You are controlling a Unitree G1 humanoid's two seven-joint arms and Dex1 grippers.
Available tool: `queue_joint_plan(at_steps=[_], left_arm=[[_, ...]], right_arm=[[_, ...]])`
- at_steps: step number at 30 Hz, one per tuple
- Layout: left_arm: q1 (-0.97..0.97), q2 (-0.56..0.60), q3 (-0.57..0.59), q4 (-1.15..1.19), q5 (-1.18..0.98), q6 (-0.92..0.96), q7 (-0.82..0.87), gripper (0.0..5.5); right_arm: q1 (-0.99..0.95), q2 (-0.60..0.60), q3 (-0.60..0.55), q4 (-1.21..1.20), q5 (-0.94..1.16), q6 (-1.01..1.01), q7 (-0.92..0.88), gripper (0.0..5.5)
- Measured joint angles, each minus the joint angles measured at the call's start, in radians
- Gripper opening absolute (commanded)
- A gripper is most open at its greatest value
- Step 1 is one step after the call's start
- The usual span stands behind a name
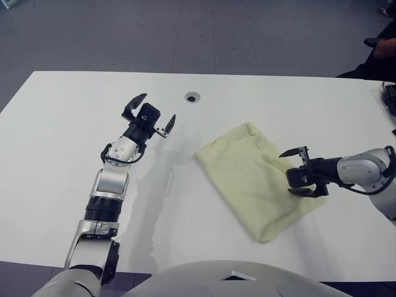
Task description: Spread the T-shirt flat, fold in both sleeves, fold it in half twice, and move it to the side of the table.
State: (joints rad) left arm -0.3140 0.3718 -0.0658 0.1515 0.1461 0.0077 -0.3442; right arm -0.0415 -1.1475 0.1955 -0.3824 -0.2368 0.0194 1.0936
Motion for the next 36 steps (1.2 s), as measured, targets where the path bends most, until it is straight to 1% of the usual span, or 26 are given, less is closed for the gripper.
queue_joint_plan(at_steps=[5, 10, 12, 15, 19, 23, 27, 33, 36], left_arm=[[0.011, 0.003, -0.022, -0.010, 0.013, 0.008, -0.017, 5.40], [0.052, 0.011, -0.083, -0.044, 0.018, 0.015, -0.084, 5.40], [0.063, 0.012, -0.098, -0.053, 0.017, 0.019, -0.105, 5.40], [0.083, 0.012, -0.131, -0.085, 0.015, 0.027, -0.146, 5.40], [0.120, 0.003, -0.202, -0.122, 0.016, 0.026, -0.194, 5.40], [0.142, -0.007, -0.247, -0.176, 0.006, 0.030, -0.238, 5.40], [0.158, -0.008, -0.250, -0.225, -0.021, 0.050, -0.256, 5.40], [0.152, -0.018, -0.159, -0.248, -0.063, 0.119, -0.205, 5.40], [0.132, -0.038, -0.103, -0.273, -0.081, 0.165, -0.158, 5.40]], right_arm=[[0.066, 0.018, 0.003, -0.152, -0.005, 0.050, 0.000, 5.38], [0.089, 0.092, 0.016, -0.277, 0.049, 0.159, 0.002, 5.38], [0.083, 0.098, 0.013, -0.291, 0.069, 0.174, 0.005, 5.38], [0.034, 0.097, -0.041, -0.235, 0.079, 0.175, -0.007, 5.38], [-0.019, 0.091, -0.127, -0.141, 0.113, 0.146, -0.017, 5.38], [-0.059, 0.079, -0.154, -0.009, 0.094, 0.072, -0.042, 5.38], [-0.058, 0.034, -0.119, 0.084, 0.011, -0.008, -0.039, 5.38], [-0.025, 0.037, 0.019, 0.073, -0.053, -0.051, 0.030, 5.38], [-0.056, 0.073, 0.075, 0.036, -0.081, -0.057, 0.052, 5.38]])
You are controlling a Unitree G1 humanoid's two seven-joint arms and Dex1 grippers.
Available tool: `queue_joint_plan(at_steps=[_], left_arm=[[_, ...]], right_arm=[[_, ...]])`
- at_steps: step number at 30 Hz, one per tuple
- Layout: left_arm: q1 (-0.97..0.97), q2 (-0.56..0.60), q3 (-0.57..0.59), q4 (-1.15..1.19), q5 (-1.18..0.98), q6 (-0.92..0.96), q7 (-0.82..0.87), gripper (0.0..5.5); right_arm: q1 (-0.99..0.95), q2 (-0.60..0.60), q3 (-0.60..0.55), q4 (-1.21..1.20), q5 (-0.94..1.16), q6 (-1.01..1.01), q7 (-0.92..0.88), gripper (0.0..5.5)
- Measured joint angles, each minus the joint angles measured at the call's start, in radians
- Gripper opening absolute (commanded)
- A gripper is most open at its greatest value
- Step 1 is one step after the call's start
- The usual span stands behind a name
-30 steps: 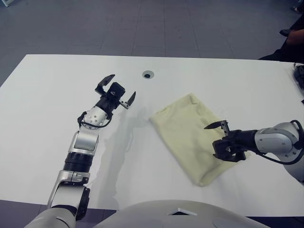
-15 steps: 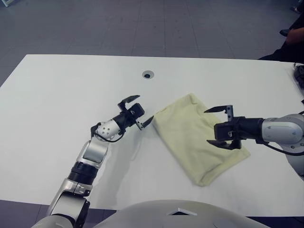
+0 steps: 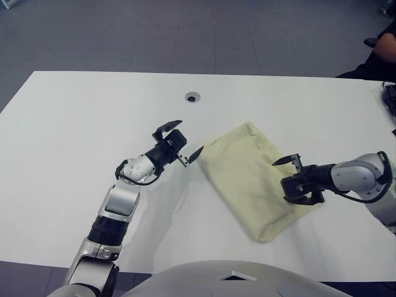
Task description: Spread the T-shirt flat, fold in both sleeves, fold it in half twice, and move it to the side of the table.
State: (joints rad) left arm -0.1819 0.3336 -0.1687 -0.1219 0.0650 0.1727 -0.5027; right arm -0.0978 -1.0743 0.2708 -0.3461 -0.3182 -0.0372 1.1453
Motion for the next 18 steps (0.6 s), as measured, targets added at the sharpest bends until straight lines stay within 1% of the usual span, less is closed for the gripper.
queue_joint_plan(at_steps=[7, 9, 13, 16, 18], left_arm=[[-0.041, -0.031, 0.115, -0.013, -0.053, 0.074, 0.098, 5.40], [-0.056, -0.041, 0.136, -0.014, -0.066, 0.085, 0.122, 5.40], [-0.078, -0.042, 0.179, -0.014, -0.070, 0.105, 0.168, 5.40], [-0.091, -0.042, 0.187, -0.012, -0.070, 0.108, 0.182, 5.40], [-0.093, -0.043, 0.187, -0.012, -0.070, 0.109, 0.185, 5.40]], right_arm=[[-0.057, 0.065, 0.086, -0.037, -0.035, 0.007, 0.046, 5.38], [-0.061, 0.101, 0.104, -0.072, -0.004, 0.076, 0.076, 5.38], [-0.088, 0.243, 0.180, -0.104, 0.069, 0.214, 0.111, 5.38], [-0.134, 0.340, 0.219, -0.063, 0.073, 0.286, 0.083, 5.38], [-0.155, 0.381, 0.232, -0.036, 0.073, 0.312, 0.053, 5.38]])
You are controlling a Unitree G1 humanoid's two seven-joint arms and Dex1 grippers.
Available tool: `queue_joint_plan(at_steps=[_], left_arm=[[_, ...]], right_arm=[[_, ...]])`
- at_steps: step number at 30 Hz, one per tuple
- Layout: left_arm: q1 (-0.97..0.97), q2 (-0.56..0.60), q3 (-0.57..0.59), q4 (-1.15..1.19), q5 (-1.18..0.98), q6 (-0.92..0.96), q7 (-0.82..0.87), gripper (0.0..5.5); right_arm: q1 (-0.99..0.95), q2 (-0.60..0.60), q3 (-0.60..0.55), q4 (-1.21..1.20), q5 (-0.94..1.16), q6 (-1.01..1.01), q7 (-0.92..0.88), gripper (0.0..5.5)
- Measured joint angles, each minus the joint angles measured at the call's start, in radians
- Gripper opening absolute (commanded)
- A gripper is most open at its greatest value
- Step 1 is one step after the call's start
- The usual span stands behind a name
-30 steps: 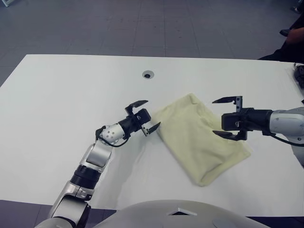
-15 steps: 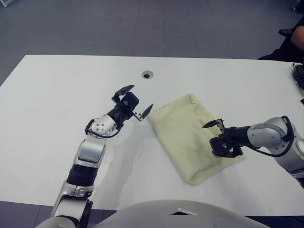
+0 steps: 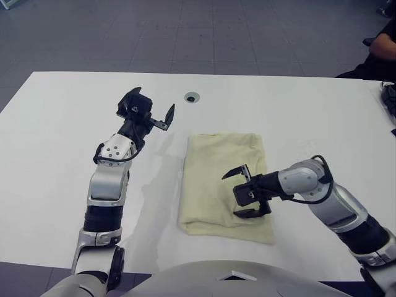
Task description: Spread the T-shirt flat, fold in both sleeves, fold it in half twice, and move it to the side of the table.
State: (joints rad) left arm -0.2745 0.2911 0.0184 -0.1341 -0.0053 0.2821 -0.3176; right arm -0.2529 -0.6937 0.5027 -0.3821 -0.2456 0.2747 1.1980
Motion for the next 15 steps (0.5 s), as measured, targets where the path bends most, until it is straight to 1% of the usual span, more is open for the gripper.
queue_joint_plan(at_steps=[3, 6, 8, 12, 15], left_arm=[[0.000, 0.000, -0.001, 0.000, 0.000, 0.003, 0.001, 5.40], [0.000, 0.000, -0.005, -0.006, 0.000, 0.010, 0.000, 5.40], [0.001, 0.002, -0.012, -0.024, -0.001, 0.017, -0.011, 5.40], [0.018, 0.015, -0.039, -0.070, -0.018, 0.029, -0.064, 5.40], [0.050, 0.043, -0.057, -0.120, -0.029, 0.036, -0.105, 5.40]], right_arm=[[-0.014, 0.039, 0.006, 0.018, 0.000, 0.038, -0.033, 5.38], [-0.012, 0.035, -0.001, 0.017, 0.001, 0.042, -0.053, 5.38], [-0.004, 0.013, -0.032, 0.010, 0.004, 0.053, -0.063, 5.38], [0.033, -0.061, -0.161, -0.069, 0.064, 0.085, -0.071, 5.38], [0.099, -0.121, -0.278, -0.182, 0.136, 0.111, -0.063, 5.38]])
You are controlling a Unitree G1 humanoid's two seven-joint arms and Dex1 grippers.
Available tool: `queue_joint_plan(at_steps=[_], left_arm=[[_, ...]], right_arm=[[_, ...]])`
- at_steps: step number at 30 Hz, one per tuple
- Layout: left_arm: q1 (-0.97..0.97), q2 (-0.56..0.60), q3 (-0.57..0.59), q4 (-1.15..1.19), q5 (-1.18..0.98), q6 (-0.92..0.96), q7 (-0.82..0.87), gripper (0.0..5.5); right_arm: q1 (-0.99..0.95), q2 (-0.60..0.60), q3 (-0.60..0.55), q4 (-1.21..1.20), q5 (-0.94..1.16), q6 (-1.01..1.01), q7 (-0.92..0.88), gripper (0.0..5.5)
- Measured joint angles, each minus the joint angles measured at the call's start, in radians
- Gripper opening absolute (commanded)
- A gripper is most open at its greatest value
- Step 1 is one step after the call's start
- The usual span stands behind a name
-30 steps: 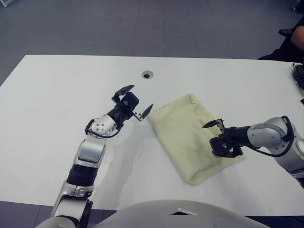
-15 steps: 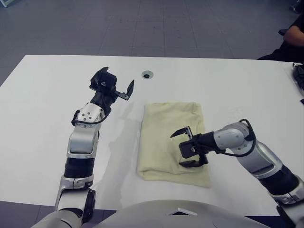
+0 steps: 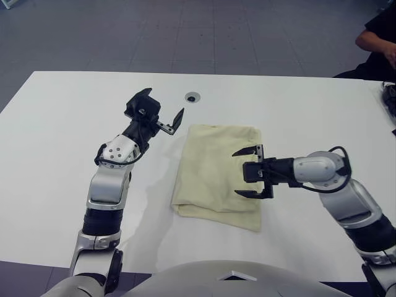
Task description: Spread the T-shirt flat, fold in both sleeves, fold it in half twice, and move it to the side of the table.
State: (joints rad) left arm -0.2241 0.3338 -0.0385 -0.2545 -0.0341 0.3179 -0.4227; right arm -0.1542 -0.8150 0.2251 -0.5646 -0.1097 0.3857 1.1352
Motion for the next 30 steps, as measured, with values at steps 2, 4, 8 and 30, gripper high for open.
queue_joint_plan(at_steps=[2, 4, 8, 30], left_arm=[[0.016, 0.011, -0.003, -0.022, -0.002, 0.005, -0.014, 5.40], [0.028, 0.019, -0.008, -0.047, -0.008, 0.012, -0.028, 5.40], [0.080, 0.090, -0.049, -0.128, -0.006, 0.006, -0.105, 5.40], [0.433, 0.402, -0.128, -0.336, 0.077, -0.220, -0.365, 5.40]], right_arm=[[0.063, -0.046, -0.070, -0.075, 0.043, 0.008, 0.010, 5.38], [0.135, -0.084, -0.122, -0.138, 0.079, 0.010, 0.022, 5.38], [0.279, -0.148, -0.194, -0.222, 0.118, 0.027, 0.034, 5.38], [0.432, -0.132, 0.092, -0.229, -0.101, 0.061, -0.220, 4.11]])
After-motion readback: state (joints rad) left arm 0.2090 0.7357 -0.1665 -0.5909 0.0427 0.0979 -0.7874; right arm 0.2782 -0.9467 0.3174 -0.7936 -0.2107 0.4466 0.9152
